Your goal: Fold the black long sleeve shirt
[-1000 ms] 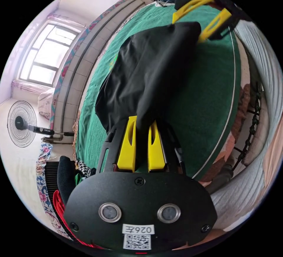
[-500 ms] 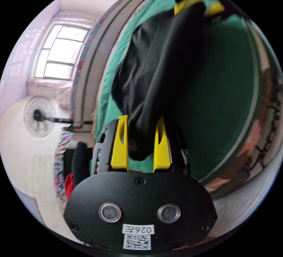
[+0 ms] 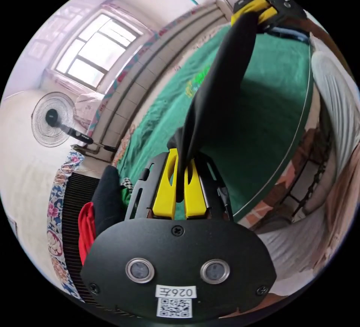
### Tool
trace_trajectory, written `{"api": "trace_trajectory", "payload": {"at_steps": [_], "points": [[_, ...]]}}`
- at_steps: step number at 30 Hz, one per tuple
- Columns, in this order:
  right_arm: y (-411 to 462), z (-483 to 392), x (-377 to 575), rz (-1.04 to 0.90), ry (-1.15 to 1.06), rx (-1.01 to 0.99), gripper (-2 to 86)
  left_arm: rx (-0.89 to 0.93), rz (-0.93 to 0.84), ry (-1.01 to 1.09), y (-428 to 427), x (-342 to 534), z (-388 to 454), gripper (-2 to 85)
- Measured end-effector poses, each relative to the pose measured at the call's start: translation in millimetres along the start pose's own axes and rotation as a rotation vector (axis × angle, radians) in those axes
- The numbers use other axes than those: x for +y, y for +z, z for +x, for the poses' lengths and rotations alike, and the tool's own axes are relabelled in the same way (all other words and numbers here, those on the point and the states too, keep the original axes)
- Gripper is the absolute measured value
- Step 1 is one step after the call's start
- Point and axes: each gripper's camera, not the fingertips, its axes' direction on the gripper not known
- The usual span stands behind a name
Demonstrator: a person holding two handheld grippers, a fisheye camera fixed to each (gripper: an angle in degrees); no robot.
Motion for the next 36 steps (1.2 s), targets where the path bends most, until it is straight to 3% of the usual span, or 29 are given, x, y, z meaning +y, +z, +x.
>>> {"api": "trace_trajectory", "payload": {"at_steps": [7, 14, 17, 27, 32, 36], "points": [[-117.3, 107.0, -2.9, 0.251, 0.037, -0.016, 3.4, -0.095, 0.149, -0.052, -175.2, 91.0, -96.6, -0.8], [-216.5, 139.6, -38.6, 0.507, -0.001, 0.078, 3.5, -0.346, 0.038, -0.082, -291.2, 201.1, -122.9, -0.8], [-240.0, 142.5, -69.7, 0.594, -0.032, 0.069, 3.5, -0.339, 0.023, -0.138, -316.9, 251.1, -142.9, -0.7], [-268.3, 101.9, -253.7, 0.664, -0.292, 0.064, 3.7, -0.121, 0.011, -0.416, -298.0, 440.2, -259.8, -0.5], [-263.8, 65.1, -440.5, 0.617, -0.493, -0.012, 4.6, -0.032, -0.053, -0.63, -230.0, 566.4, -366.6, 0.1], [-235.8, 21.7, -604.8, 0.577, -0.433, -0.097, 8.5, 0.008, -0.169, -0.833, -155.6, 663.5, -464.3, 2.3]]}}
